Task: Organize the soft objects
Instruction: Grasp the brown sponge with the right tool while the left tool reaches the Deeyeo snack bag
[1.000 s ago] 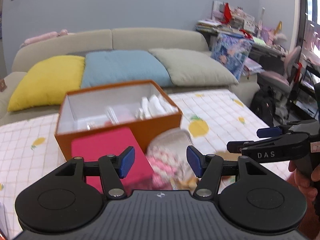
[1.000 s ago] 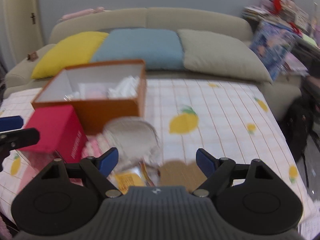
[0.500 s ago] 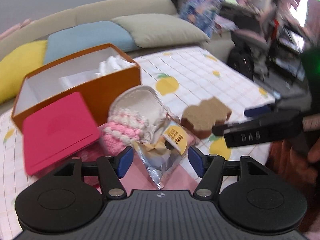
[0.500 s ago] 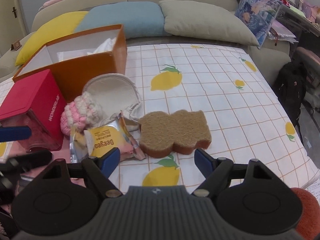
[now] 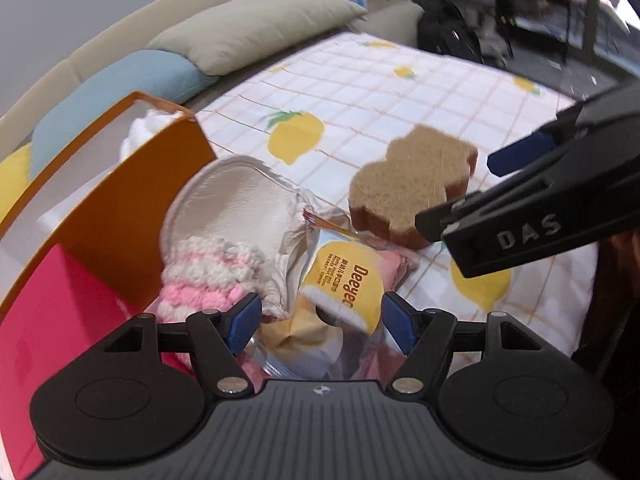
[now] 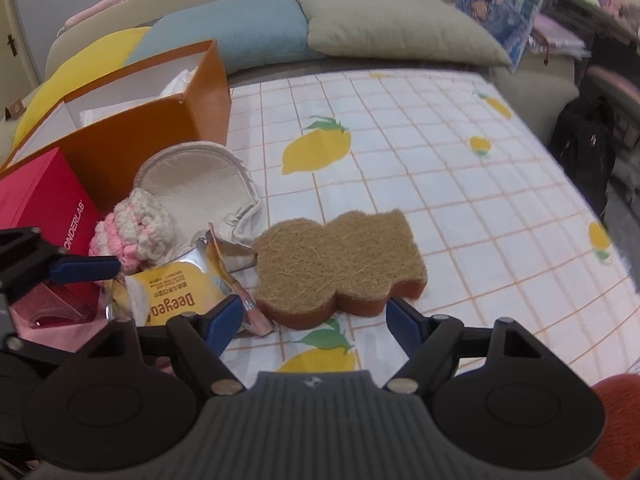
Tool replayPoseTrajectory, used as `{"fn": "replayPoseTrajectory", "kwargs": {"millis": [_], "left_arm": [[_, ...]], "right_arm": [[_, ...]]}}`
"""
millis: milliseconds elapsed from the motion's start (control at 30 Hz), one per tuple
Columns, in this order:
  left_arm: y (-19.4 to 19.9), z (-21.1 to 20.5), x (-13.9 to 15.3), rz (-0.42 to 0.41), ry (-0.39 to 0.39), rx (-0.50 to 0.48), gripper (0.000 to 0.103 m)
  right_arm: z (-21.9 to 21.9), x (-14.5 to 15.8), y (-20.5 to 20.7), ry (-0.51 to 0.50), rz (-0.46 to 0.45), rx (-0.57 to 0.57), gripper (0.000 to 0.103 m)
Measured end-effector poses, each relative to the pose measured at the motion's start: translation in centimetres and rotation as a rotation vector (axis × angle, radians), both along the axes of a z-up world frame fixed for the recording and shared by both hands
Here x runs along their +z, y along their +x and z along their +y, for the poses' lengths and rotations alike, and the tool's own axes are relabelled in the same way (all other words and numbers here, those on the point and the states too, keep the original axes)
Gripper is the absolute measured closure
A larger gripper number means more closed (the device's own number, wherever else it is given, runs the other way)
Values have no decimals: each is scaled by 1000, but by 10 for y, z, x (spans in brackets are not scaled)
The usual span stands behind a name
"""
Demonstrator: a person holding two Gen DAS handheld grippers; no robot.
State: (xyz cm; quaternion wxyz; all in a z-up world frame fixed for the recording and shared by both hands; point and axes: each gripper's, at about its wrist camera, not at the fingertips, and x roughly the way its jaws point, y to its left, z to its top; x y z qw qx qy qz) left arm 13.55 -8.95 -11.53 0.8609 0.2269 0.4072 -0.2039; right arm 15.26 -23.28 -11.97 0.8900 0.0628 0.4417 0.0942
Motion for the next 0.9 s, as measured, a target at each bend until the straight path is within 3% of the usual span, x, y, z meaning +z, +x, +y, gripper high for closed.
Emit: {"fn": "replayPoseTrajectory", "kwargs": {"millis": [67, 133, 267, 467, 533, 667, 767, 900], "left_arm": [[4, -1, -4, 11, 7, -13, 22], [8, 1, -6, 30, -10, -11, 21], [13, 0, -10, 48, -29, 11, 18], [13, -7, -20, 81, 10, -4, 19], [15, -7, -24, 103, 11, 14, 22], [18, -4, -23, 140, -29, 79, 30], [16, -1, -21, 168, -56, 128, 40], [9, 7, -17, 183, -90, 189, 44]], "right_arm": [[1, -4, 1, 44, 25, 18, 39], [5, -9, 4, 69, 47, 34, 43], [9, -16, 11, 42, 54, -5, 43], [1, -27, 23, 123, 101, -84, 40], [1, -29, 25, 134, 103, -100, 34], [6, -33, 27, 119, 107, -107, 35], [7, -33, 27, 130, 94, -65, 55], [10, -29, 23, 85, 97, -33, 59]]}}
